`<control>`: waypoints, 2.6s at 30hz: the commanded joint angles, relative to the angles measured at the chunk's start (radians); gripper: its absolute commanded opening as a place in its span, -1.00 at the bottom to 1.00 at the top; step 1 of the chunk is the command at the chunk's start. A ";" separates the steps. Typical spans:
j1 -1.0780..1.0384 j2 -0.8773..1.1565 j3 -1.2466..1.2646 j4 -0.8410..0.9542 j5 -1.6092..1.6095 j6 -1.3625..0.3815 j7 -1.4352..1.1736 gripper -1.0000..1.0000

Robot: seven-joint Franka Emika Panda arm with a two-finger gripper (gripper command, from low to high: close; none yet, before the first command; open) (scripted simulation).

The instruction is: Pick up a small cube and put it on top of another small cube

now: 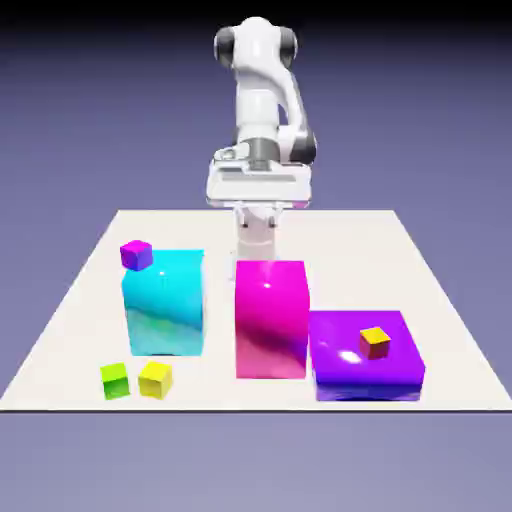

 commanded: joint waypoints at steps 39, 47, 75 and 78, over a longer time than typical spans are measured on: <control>0.464 1.399 -1.104 0.684 1.312 -0.843 -1.696 0.00; 0.382 1.604 -0.990 0.733 1.498 -0.801 -1.851 0.00; 0.153 0.695 -0.801 0.527 0.709 -0.776 -1.077 -1.00; 0.105 0.587 -0.756 0.500 0.607 -0.771 -0.977 -1.00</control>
